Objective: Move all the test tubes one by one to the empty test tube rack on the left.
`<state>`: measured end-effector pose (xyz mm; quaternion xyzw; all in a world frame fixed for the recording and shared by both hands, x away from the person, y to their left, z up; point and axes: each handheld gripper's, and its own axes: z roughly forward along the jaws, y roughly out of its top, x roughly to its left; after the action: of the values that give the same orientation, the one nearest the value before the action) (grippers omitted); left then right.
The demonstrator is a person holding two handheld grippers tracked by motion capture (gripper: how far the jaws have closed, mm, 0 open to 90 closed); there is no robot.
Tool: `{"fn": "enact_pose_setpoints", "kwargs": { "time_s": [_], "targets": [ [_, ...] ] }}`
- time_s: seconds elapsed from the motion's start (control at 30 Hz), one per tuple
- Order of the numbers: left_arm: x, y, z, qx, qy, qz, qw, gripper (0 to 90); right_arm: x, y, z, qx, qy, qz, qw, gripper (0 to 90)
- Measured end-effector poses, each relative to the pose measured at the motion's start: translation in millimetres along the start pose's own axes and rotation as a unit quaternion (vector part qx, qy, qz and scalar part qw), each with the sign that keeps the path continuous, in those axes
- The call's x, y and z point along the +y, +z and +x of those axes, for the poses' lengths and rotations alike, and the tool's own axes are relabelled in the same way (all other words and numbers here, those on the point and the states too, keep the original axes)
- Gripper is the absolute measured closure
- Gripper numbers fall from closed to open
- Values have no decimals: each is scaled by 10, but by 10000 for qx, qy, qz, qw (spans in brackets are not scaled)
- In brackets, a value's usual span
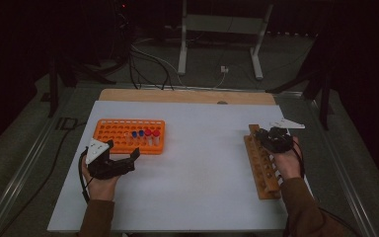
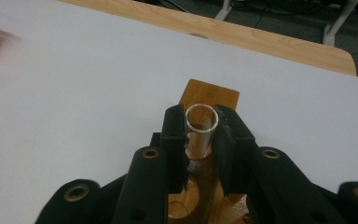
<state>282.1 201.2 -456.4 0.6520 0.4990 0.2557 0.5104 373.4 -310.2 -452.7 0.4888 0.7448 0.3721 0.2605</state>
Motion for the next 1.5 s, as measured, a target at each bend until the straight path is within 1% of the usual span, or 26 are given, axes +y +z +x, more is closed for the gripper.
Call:
{"fn": "enact_pose_setpoints", "kwargs": {
  "time_s": [0.13, 0.2, 0.37, 0.57, 0.67, 0.73, 0.77, 0.83, 0.9, 1.0, 1.03, 1.1, 1.2, 1.3, 1.33, 1.43, 1.5],
  "targets": [
    [0, 8, -14, -19, 14, 8, 10000, 5, 4, 0, 18, -37, -44, -42, 10000, 766],
    [3, 4, -16, -37, 2, -5, 10000, 5, 10, -36, 12, -44, 41, -134, 9999, 766],
    [12, 4, -26, -67, -22, -33, 10000, 5, 42, -203, -16, 8, 158, -484, 9987, 767],
    [31, 13, -81, -141, 13, -67, 9999, 9, 87, -423, -22, 60, 134, -841, 9963, 766],
    [53, 23, -162, -212, 129, -87, 9997, 11, 103, -522, -11, 103, 98, -983, 9951, 766],
    [73, 49, -254, -344, 205, -109, 9991, 26, 105, -571, 13, 106, 31, -1015, 9948, 766],
    [82, 73, -312, -413, 290, -91, 9987, 35, 105, -595, 23, 157, 30, -1052, 9943, 766],
    [90, 144, -457, -568, 442, -39, 9974, 48, 107, -641, 48, 345, 117, -1140, 9928, 766],
    [88, 232, -620, -744, 626, 53, 9952, 58, 108, -675, 103, 431, 80, -1171, 9921, 766],
    [86, 381, -868, -1044, 826, 178, 9909, 75, 109, -707, 212, 619, -33, -1206, 9908, 766],
    [91, 432, -947, -1150, 876, 206, 9893, 81, 106, -714, 251, 713, -43, -1207, 9901, 766],
    [111, 527, -1112, -1343, 978, 266, 9857, 96, 97, -720, 334, 837, -125, -1197, 9892, 766],
    [152, 649, -1369, -1599, 1206, 327, 9792, 97, 66, -722, 435, 1076, -226, -1185, 9868, 765],
    [182, 767, -1609, -1749, 1412, 379, 9737, 113, 23, -722, 494, 1316, -277, -1158, 9841, 765],
    [186, 801, -1687, -1760, 1536, 362, 9717, 126, 9, -722, 502, 1382, -299, -1166, 9831, 765],
    [173, 914, -1920, -1890, 1805, 275, 9649, 262, -25, -736, 515, 1592, -266, -1165, 9800, 765],
    [159, 1003, -2066, -1968, 1915, 322, 9610, 373, -38, -748, 522, 1704, -252, -1148, 9783, 765]
  ]
}}
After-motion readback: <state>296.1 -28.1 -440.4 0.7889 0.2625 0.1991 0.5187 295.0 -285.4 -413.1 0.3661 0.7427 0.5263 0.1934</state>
